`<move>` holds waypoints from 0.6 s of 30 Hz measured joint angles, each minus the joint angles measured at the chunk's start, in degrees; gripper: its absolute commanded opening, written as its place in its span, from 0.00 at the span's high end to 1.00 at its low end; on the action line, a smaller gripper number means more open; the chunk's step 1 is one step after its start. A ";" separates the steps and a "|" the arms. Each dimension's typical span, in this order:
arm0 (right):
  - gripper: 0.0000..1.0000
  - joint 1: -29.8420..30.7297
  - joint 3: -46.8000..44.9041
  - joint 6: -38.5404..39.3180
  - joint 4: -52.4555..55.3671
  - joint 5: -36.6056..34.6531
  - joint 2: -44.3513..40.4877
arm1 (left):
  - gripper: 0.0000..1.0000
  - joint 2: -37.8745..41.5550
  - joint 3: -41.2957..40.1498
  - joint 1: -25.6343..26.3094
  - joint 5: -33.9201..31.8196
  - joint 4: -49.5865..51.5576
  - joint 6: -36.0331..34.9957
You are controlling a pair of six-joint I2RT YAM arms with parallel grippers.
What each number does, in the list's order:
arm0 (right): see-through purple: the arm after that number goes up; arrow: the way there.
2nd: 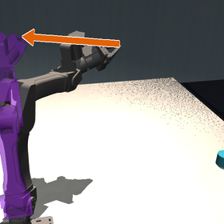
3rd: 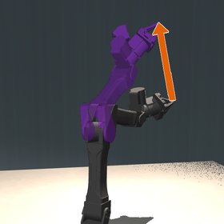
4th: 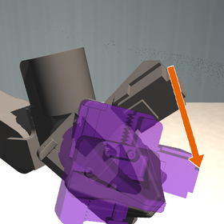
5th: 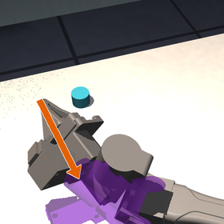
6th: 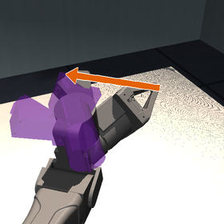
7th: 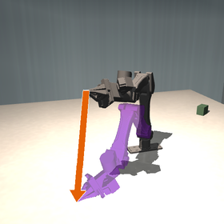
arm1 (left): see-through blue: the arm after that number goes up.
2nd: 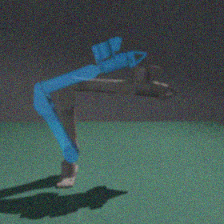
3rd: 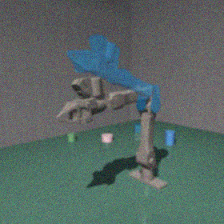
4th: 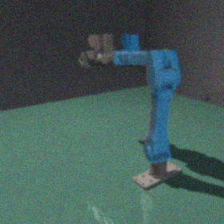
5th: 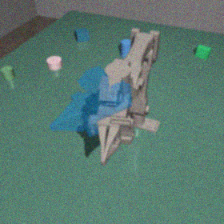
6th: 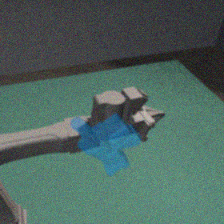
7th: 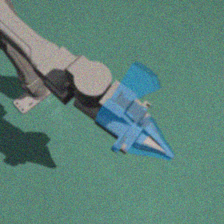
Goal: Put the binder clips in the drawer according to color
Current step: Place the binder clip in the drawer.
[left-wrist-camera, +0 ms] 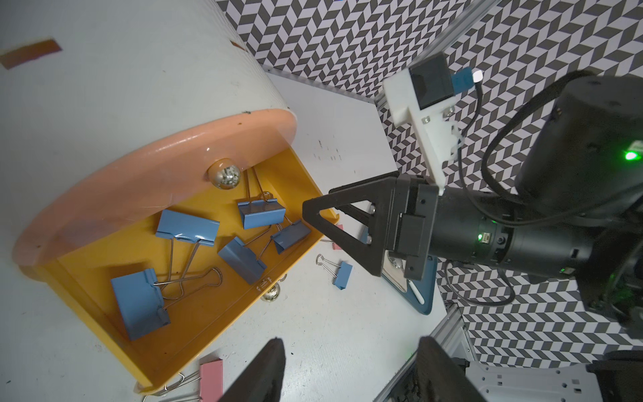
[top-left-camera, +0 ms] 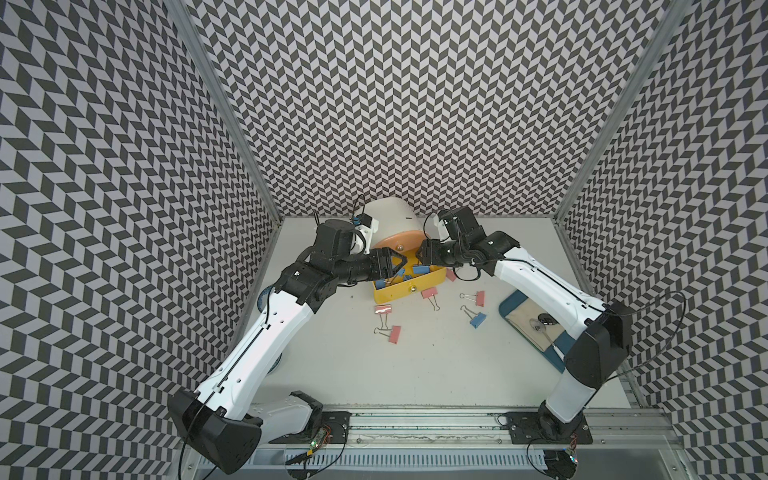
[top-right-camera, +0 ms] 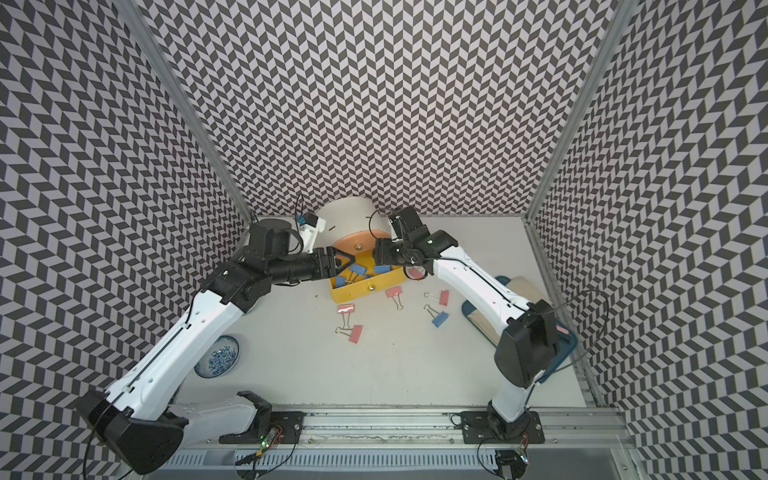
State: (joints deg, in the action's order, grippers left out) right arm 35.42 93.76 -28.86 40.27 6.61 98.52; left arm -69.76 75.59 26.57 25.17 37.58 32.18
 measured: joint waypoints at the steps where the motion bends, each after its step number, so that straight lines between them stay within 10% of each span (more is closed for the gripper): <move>1: 0.32 -0.07 -0.63 0.09 0.02 -0.31 -0.63 | 0.36 0.15 -0.33 0.02 0.00 0.04 0.02; 18: 0.25 -6.64 -20.20 1.84 -0.07 -3.54 -15.43 | 0.37 6.10 -9.42 12.85 -6.05 -3.06 6.10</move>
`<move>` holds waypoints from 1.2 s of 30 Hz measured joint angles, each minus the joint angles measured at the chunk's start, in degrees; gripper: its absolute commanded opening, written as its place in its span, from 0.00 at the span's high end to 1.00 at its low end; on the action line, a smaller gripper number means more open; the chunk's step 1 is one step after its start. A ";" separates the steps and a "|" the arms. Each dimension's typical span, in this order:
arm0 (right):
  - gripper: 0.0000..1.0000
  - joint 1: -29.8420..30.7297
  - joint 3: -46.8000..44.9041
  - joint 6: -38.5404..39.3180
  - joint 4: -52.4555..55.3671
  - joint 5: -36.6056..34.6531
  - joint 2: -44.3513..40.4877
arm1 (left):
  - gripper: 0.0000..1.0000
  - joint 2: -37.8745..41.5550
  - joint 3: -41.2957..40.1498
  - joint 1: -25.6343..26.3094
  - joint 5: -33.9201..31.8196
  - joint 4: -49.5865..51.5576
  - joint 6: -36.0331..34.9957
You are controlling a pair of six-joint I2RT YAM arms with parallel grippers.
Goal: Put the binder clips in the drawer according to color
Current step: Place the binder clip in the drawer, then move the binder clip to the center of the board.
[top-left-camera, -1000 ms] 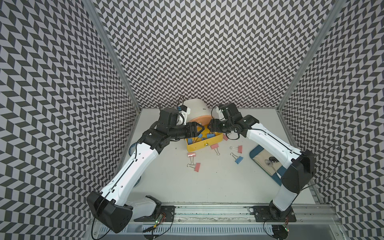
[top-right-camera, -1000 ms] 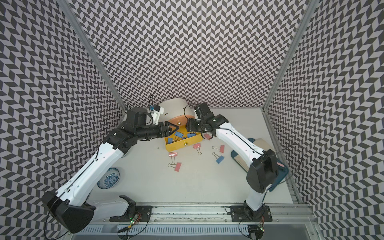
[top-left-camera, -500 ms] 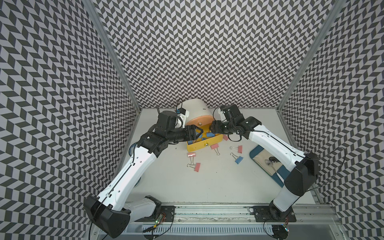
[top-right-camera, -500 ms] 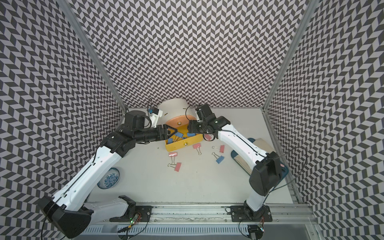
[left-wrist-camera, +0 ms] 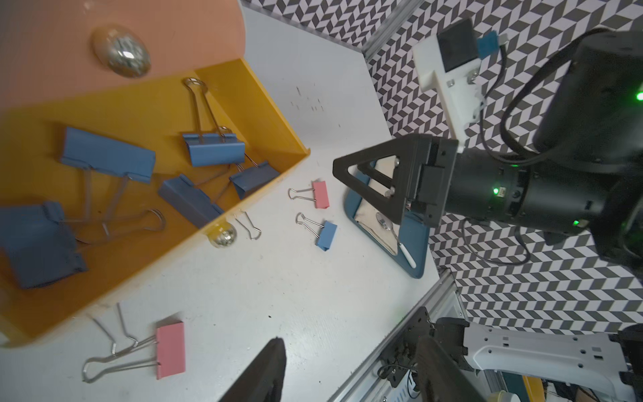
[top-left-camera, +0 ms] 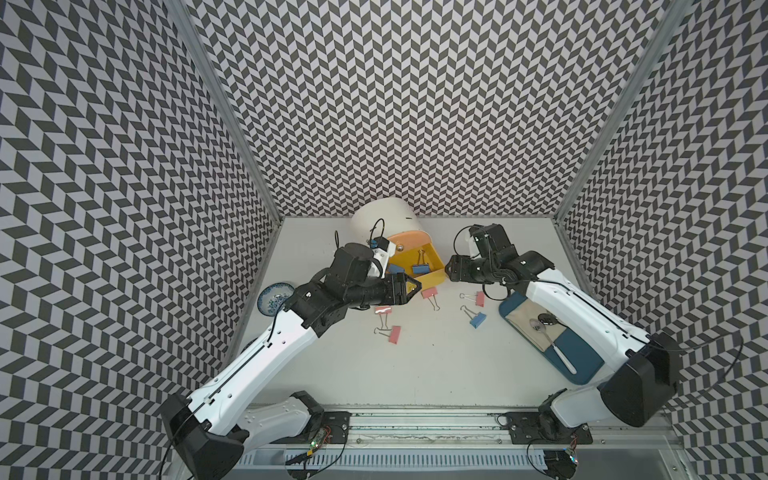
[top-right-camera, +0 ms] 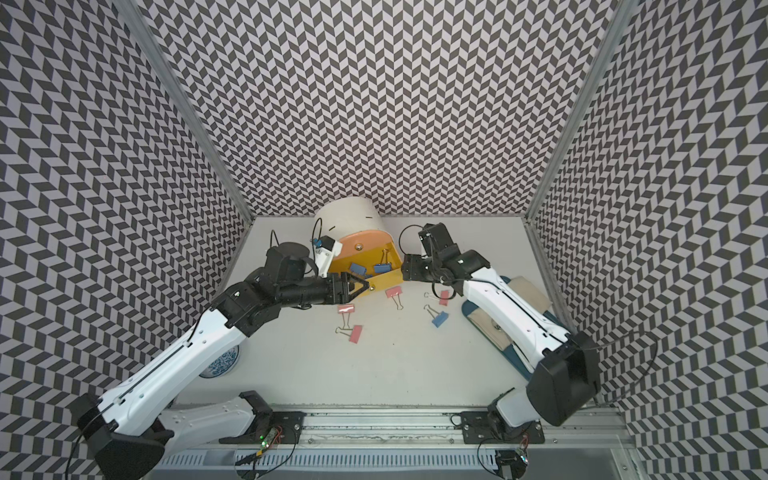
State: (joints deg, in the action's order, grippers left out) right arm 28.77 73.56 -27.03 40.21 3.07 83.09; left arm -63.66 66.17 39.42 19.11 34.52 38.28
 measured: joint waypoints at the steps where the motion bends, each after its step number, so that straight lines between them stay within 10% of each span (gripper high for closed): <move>1: 0.24 -0.81 -1.44 0.09 -0.02 0.13 -0.61 | 0.37 0.81 -1.05 0.92 -0.57 -0.39 0.63; 14: 0.42 -8.09 -15.19 2.32 -2.91 1.16 -0.17 | 0.38 7.10 -12.17 15.82 -10.88 -3.56 10.08; 36: 0.61 -9.57 -18.45 3.69 -10.23 -0.09 11.23 | 0.37 10.56 -13.00 16.46 -14.97 -2.71 12.39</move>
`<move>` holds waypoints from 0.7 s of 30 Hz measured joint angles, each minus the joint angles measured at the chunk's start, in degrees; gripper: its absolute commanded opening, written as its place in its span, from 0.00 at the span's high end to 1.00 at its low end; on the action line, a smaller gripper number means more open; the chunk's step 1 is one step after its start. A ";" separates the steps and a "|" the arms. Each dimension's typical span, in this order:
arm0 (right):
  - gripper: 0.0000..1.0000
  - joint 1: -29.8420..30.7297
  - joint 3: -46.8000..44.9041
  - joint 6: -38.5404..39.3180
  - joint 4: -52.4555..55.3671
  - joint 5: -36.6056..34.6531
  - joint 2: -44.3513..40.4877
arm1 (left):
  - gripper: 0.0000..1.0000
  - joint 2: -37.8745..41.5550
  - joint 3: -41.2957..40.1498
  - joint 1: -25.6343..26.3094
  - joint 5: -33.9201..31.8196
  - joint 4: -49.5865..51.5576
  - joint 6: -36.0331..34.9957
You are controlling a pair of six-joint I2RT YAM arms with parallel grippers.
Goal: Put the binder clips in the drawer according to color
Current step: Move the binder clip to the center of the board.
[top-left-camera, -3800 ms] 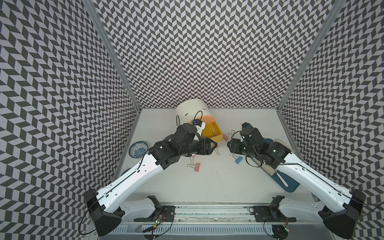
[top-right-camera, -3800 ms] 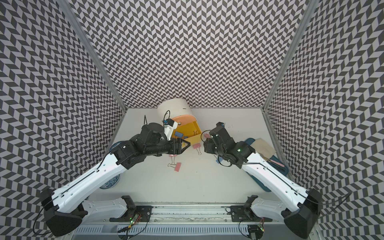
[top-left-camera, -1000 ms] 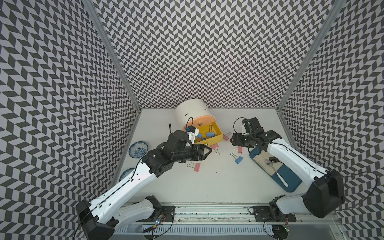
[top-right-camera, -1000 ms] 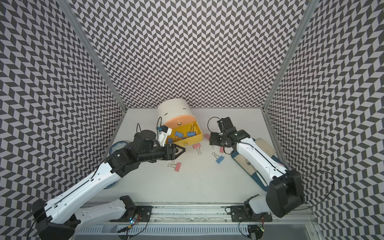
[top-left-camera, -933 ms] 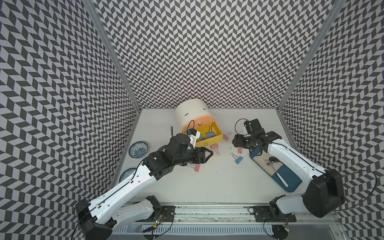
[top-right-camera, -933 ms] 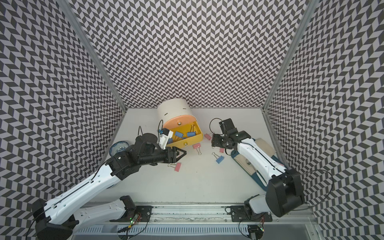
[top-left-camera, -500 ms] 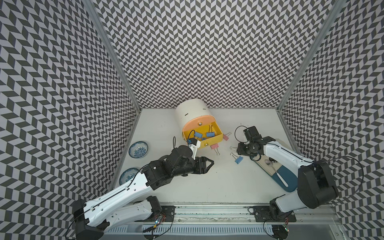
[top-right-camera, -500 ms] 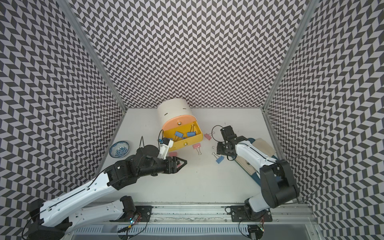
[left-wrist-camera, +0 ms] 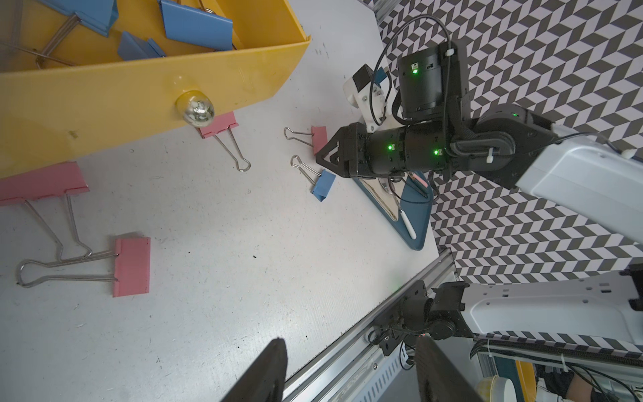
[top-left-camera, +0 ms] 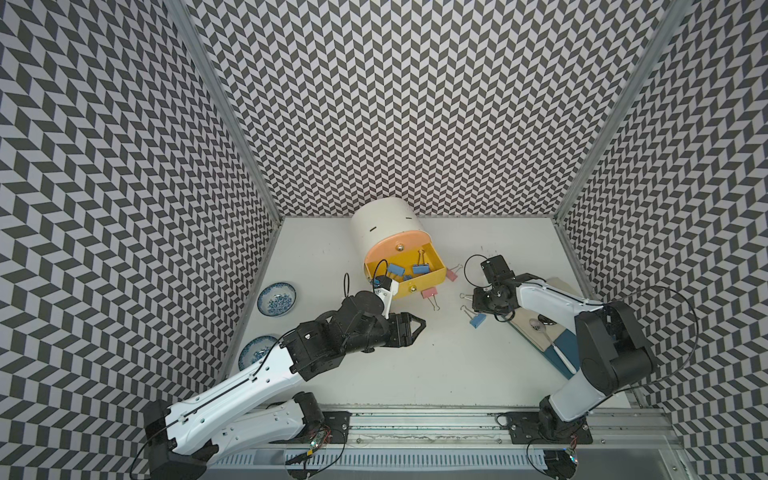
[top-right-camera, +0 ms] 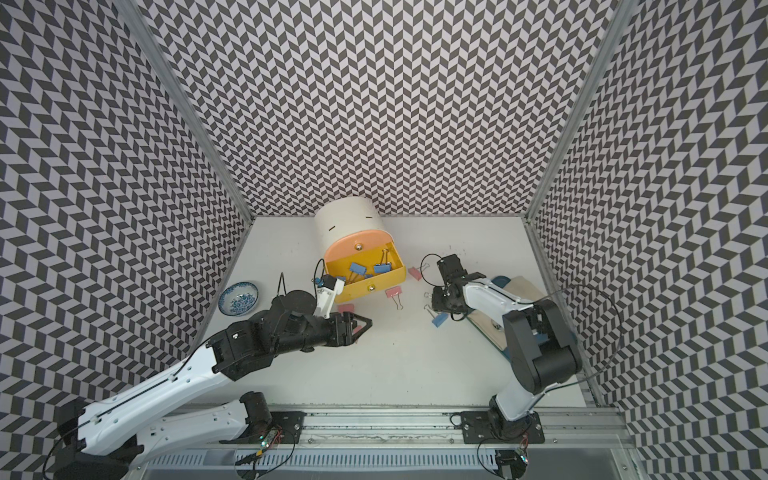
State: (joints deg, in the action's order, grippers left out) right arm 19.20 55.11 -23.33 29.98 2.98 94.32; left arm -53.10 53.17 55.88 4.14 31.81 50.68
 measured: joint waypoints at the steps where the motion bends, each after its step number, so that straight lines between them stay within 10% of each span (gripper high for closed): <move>1: 0.61 0.00 -0.02 0.00 -0.22 -0.02 0.31 | 0.37 0.00 0.00 0.00 0.00 0.02 -0.02; 21: 0.65 1.33 -7.19 -1.36 -4.39 0.42 -2.80 | 0.37 0.00 0.00 0.00 0.02 -0.02 -0.04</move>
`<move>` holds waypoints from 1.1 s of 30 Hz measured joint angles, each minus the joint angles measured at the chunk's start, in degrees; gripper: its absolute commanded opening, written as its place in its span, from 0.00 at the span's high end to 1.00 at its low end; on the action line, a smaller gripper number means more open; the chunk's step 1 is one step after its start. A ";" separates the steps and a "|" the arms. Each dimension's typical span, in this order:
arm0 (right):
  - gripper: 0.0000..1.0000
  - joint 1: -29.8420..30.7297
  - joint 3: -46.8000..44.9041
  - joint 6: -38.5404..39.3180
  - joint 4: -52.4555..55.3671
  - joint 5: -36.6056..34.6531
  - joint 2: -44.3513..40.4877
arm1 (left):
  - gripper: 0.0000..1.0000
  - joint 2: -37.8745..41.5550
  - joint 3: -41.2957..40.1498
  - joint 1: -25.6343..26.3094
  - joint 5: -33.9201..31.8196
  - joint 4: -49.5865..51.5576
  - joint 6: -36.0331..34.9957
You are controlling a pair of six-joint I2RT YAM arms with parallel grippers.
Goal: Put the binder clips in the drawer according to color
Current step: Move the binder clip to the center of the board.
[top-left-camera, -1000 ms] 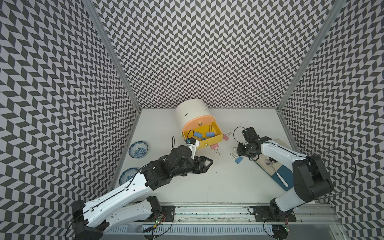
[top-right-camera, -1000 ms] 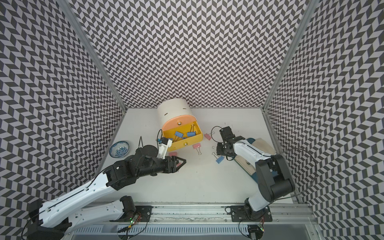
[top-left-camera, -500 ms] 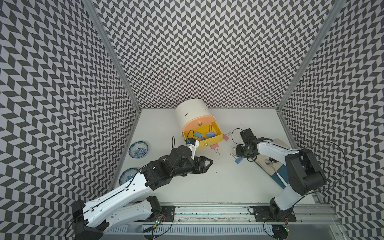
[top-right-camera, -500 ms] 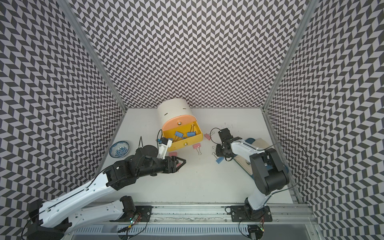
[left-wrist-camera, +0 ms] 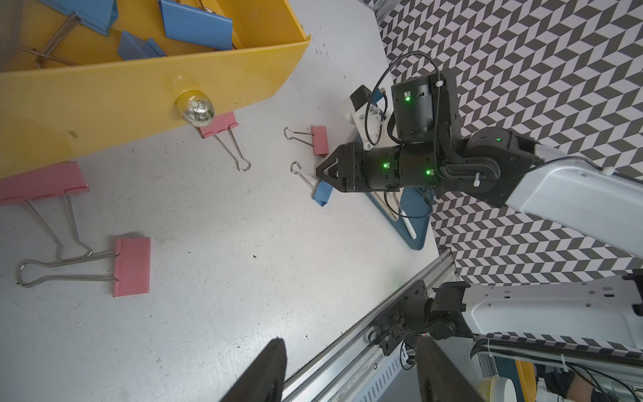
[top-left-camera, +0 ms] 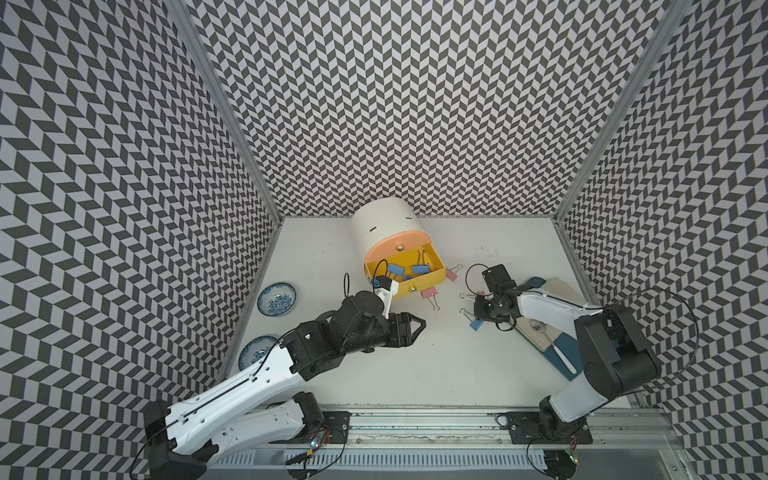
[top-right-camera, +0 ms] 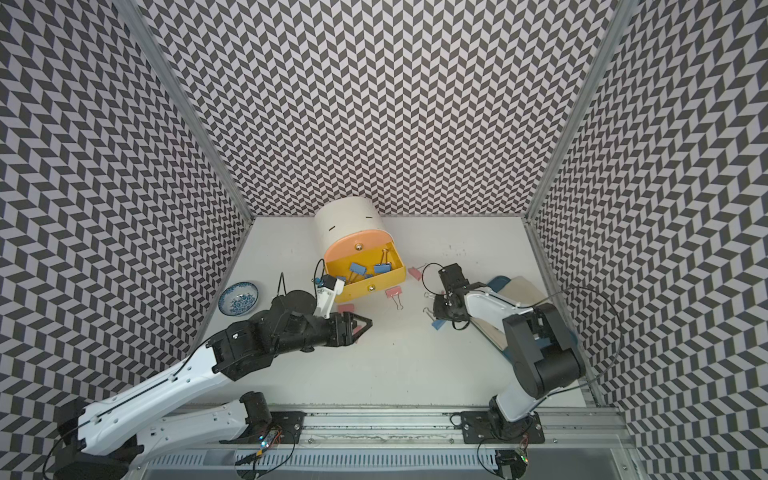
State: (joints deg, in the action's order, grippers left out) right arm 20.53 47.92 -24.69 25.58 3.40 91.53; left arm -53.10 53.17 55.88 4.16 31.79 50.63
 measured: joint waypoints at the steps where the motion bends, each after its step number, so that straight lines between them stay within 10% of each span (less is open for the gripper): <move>1: 0.65 0.42 -0.50 -0.28 0.00 0.00 -0.48 | 0.37 0.00 0.00 0.00 0.00 0.00 0.00; 33: 0.55 24.26 -12.35 -18.49 1.31 -0.96 -15.85 | 0.37 1.75 -0.90 0.00 0.02 -0.09 0.50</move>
State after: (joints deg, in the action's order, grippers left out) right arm 44.80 35.57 -43.18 26.89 2.44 75.68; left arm -51.35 52.27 55.88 4.19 31.70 51.13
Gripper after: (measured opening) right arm 0.410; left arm 0.629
